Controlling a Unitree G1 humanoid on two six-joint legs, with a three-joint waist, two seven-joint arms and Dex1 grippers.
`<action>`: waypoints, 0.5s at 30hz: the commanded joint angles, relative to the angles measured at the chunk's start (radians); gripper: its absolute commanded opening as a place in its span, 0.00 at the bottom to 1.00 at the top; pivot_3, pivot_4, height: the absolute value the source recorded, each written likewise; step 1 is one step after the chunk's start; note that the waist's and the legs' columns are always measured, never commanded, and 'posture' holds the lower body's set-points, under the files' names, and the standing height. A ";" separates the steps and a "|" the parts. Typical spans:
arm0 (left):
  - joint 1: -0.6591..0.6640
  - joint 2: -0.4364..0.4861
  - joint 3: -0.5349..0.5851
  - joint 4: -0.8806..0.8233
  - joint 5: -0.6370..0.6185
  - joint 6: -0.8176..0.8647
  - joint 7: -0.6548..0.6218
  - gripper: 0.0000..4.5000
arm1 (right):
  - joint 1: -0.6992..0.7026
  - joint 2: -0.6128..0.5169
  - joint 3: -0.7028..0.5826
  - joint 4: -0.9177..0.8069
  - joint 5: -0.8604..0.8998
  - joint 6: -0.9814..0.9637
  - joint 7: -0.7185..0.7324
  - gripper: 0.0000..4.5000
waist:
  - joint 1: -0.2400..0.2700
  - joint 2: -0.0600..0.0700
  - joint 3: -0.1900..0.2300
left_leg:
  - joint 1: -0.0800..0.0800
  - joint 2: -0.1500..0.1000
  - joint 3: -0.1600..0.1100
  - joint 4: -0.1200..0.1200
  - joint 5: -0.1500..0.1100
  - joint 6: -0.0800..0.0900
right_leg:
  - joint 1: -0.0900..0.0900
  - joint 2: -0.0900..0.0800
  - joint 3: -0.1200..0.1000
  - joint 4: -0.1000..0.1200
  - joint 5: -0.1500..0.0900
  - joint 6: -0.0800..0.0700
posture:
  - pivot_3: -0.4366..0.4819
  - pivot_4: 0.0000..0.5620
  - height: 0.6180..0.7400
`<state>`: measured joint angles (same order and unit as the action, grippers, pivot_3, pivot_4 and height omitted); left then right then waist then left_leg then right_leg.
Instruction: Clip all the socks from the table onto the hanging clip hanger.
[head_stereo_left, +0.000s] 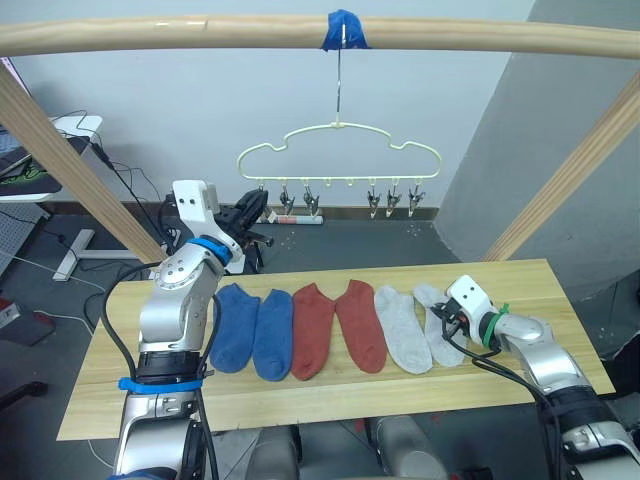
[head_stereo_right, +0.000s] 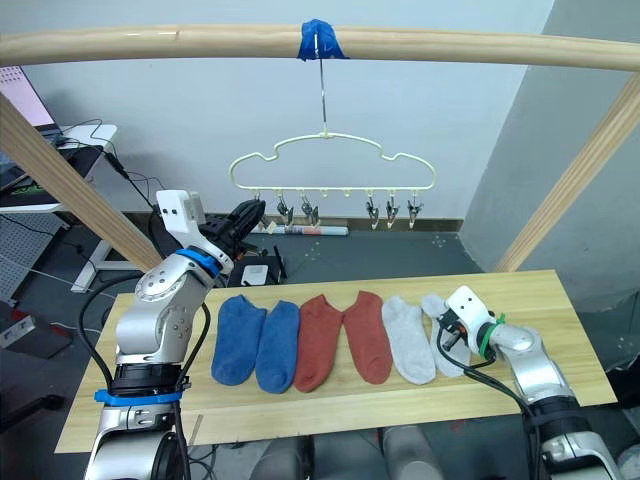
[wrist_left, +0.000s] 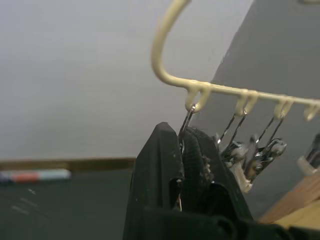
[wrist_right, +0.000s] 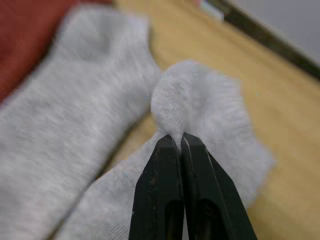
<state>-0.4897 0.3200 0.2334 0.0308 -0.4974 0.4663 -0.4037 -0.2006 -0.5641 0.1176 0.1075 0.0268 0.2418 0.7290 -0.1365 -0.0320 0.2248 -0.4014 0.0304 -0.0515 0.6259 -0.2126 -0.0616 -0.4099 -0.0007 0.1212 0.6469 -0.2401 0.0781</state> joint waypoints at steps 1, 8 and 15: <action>-0.031 -0.019 0.155 -0.044 -0.339 0.385 0.096 0.00 | 0.041 -0.007 0.006 -0.384 0.041 -0.010 0.021 0.02 | -0.005 -0.001 0.001 | 0.000 0.001 -0.001 0.000 0.000 0.000 | -0.001 0.001 0.000 0.000 0.000 0.001 | 0.40 0.38 1.00; -0.087 -0.043 0.243 -0.054 -0.595 0.610 0.250 0.00 | -0.090 0.136 0.114 -0.441 -0.022 0.003 -0.076 0.02 | -0.001 -0.005 0.003 | 0.000 0.001 -0.002 0.001 0.000 0.000 | 0.000 0.001 -0.001 0.000 0.000 0.000 | 0.40 0.36 1.00; -0.109 -0.076 0.257 -0.062 -0.672 0.622 0.342 0.00 | -0.203 0.233 0.173 -0.335 -0.060 -0.036 -0.112 0.02 | 0.011 -0.006 0.003 | -0.001 0.000 -0.002 0.000 -0.001 -0.002 | -0.001 -0.001 -0.002 -0.001 0.000 0.000 | 0.40 0.35 1.00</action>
<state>-0.5867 0.2455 0.4817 0.0003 -1.1289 1.0818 -0.0761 -0.3646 -0.3538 0.2803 -0.2313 -0.0223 0.2398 0.6365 -0.1255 -0.0375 0.2278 -0.4025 0.0300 -0.0539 0.6258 -0.2135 -0.0636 -0.4107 -0.0013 0.1195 0.6455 -0.2405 0.0780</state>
